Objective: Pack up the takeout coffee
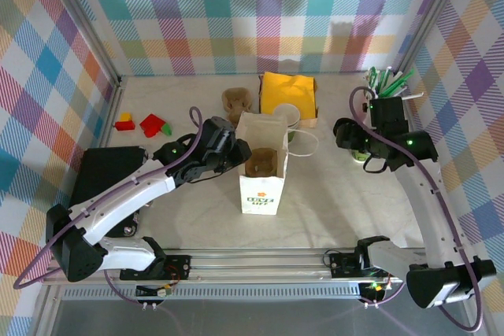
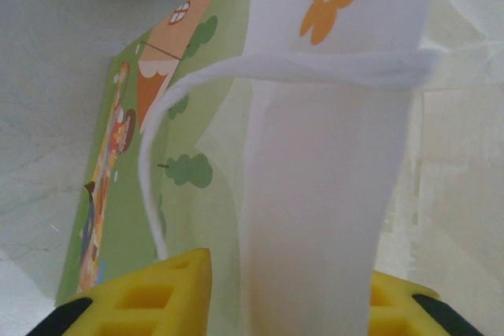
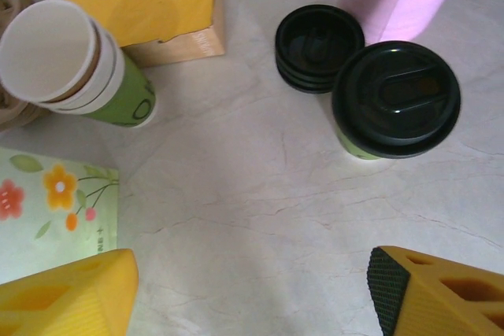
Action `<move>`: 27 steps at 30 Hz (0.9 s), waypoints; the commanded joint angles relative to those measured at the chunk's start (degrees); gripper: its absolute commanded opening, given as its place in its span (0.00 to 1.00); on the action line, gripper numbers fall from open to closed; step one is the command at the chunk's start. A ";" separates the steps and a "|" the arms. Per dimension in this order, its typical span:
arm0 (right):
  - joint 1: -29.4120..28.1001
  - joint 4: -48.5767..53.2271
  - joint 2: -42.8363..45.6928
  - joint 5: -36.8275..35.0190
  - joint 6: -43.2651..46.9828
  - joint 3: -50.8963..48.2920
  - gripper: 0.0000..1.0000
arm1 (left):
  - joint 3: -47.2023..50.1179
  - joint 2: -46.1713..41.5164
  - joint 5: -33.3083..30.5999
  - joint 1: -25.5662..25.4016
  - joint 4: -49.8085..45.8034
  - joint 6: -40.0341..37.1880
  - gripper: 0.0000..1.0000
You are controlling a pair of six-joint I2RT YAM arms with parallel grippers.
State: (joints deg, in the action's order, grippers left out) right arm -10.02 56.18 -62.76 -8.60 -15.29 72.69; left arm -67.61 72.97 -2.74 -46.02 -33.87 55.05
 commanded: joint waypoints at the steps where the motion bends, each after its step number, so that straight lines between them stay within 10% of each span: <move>1: 2.38 -1.55 -0.85 -0.36 1.76 -1.33 0.79 | -3.82 -1.02 -2.96 -0.51 -4.54 -4.12 0.40; 27: 18.62 -11.39 -10.71 3.46 1.11 -4.65 0.84 | -8.42 -11.46 -20.19 5.31 -10.30 -33.77 0.65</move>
State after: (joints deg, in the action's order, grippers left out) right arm 8.01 46.94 -72.20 -5.78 -14.11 68.40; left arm -77.78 62.50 -20.80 -41.43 -44.80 24.93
